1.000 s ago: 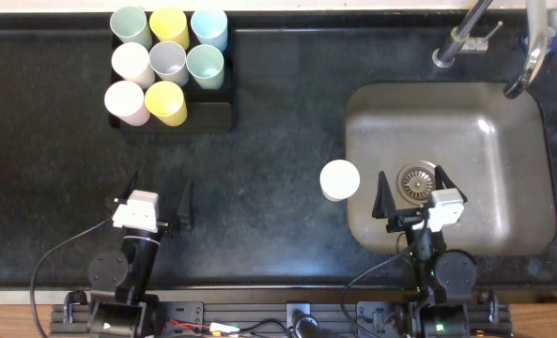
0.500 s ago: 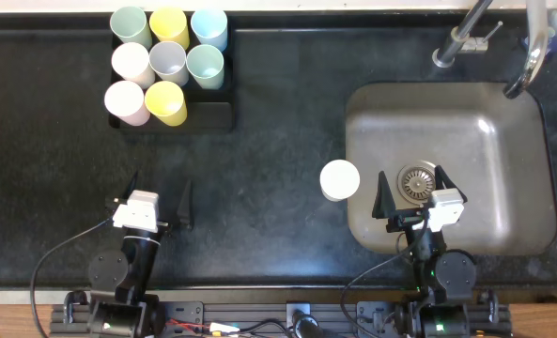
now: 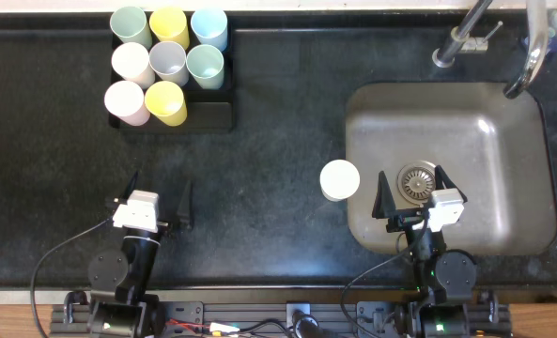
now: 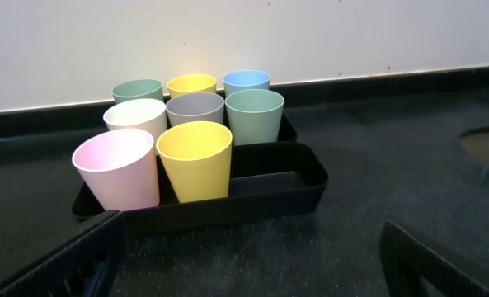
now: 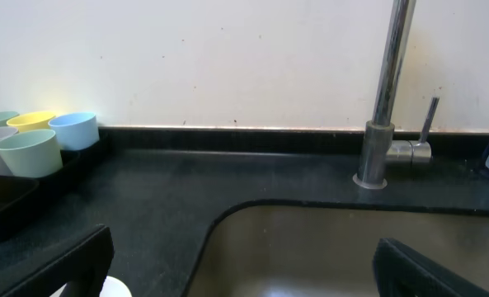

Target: Store Cups

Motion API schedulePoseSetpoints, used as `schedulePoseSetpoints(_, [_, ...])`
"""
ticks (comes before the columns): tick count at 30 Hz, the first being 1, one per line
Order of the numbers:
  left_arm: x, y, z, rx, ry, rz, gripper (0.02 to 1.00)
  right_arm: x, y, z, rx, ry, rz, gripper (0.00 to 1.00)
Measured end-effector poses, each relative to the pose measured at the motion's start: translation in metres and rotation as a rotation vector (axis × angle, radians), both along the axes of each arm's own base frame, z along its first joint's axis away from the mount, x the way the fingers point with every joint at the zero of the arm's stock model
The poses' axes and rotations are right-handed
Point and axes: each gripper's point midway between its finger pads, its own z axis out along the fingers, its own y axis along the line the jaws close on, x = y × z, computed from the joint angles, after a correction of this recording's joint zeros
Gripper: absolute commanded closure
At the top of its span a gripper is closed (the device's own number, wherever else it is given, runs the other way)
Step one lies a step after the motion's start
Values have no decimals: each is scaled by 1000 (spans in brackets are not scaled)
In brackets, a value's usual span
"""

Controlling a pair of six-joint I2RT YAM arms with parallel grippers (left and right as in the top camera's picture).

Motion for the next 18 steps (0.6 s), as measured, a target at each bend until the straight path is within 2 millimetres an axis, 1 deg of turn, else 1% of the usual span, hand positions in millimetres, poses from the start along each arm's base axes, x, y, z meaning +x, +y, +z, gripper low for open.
schedulePoseSetpoints(3, [0, 0, 0, 0, -1, 0, 20, -1, 0, 0, -2, 28, 1, 3])
schedulePoseSetpoints(5, [0, 0, 0, 0, -1, 0, 20, -5, 1, 9, -4, 79, 8, 5])
schedulePoseSetpoints(7, [0, 0, 0, 0, -1, 0, 20, -12, 3, 36, -7, 132, 19, 5])
schedulePoseSetpoints(10, [0, 0, 0, 0, -1, 0, 20, -18, 6, 88, -9, 217, 38, 3])
schedulePoseSetpoints(11, [0, 0, 0, 0, -1, 1, 20, -18, 8, 100, -12, 274, 47, 5])
schedulePoseSetpoints(12, [0, 0, 0, 0, -2, 1, 20, -17, 10, 107, -16, 341, 58, 3])
schedulePoseSetpoints(13, [0, 0, 0, 0, -1, 0, 20, -15, 13, 110, -21, 423, 71, 3])
schedulePoseSetpoints(15, [0, 0, 0, 0, -1, 0, 20, -13, 22, 98, -43, 653, 104, 5])
schedulePoseSetpoints(18, [0, 0, 0, 0, -2, 0, 20, -8, 38, 64, -99, 974, 156, 5])
